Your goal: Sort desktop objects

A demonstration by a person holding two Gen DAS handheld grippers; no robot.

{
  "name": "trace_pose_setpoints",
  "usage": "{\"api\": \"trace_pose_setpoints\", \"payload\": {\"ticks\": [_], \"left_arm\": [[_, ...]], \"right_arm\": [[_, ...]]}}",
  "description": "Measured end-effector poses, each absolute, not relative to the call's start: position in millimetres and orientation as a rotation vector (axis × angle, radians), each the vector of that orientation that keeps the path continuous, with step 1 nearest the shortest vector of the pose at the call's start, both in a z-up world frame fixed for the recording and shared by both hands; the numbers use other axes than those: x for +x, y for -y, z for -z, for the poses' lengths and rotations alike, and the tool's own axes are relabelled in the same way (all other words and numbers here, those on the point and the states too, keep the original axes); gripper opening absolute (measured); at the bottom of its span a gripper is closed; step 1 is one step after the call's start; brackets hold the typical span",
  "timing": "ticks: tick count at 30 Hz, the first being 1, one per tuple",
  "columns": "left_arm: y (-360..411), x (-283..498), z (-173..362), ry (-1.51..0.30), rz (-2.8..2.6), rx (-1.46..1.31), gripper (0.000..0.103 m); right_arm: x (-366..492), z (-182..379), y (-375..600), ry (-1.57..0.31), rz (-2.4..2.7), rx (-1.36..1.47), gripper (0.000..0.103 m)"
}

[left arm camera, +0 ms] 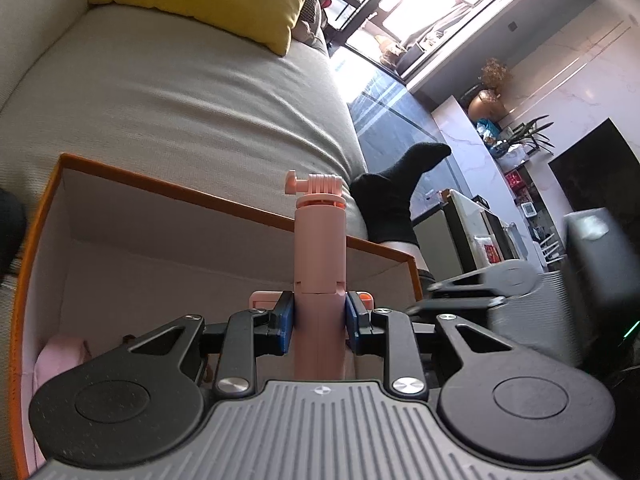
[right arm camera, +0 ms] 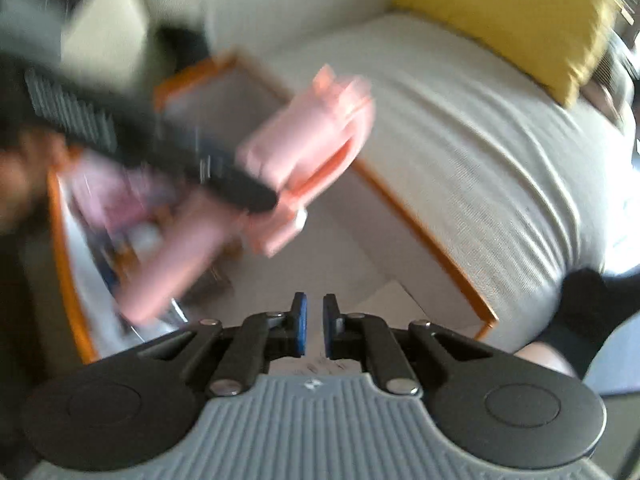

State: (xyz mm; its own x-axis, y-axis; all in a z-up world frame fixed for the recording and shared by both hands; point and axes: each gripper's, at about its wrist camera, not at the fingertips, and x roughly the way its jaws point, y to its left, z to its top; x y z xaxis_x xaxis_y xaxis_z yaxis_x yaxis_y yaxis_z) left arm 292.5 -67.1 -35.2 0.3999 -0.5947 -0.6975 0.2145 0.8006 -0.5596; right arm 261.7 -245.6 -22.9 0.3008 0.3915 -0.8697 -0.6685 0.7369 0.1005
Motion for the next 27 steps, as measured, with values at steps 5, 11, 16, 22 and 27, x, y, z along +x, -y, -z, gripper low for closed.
{"api": "trace_pose_setpoints", "payload": {"ticks": [5, 11, 16, 22, 27], "left_arm": [[70.4, 286.9, 32.3, -1.027, 0.520, -0.400, 0.030], [75.5, 282.6, 22.1, -0.991, 0.533, -0.394, 0.030], [71.2, 286.5, 20.7, -0.975, 0.568, -0.450, 0.030], [70.2, 289.0, 22.4, -0.976, 0.586, -0.488, 0.030], [69.5, 291.9, 28.5, -0.995, 0.570, -0.485, 0.030]], "right_arm": [[267.2, 5.1, 236.6, -1.022, -0.731, -0.033, 0.021], [303.4, 17.4, 260.4, -1.021, -0.741, 0.035, 0.021], [291.9, 7.7, 272.2, -0.999, -0.736, 0.064, 0.019], [285.3, -2.1, 284.6, -0.995, -0.734, 0.068, 0.020], [290.9, -9.8, 292.0, -0.959, -0.713, 0.102, 0.020]]}}
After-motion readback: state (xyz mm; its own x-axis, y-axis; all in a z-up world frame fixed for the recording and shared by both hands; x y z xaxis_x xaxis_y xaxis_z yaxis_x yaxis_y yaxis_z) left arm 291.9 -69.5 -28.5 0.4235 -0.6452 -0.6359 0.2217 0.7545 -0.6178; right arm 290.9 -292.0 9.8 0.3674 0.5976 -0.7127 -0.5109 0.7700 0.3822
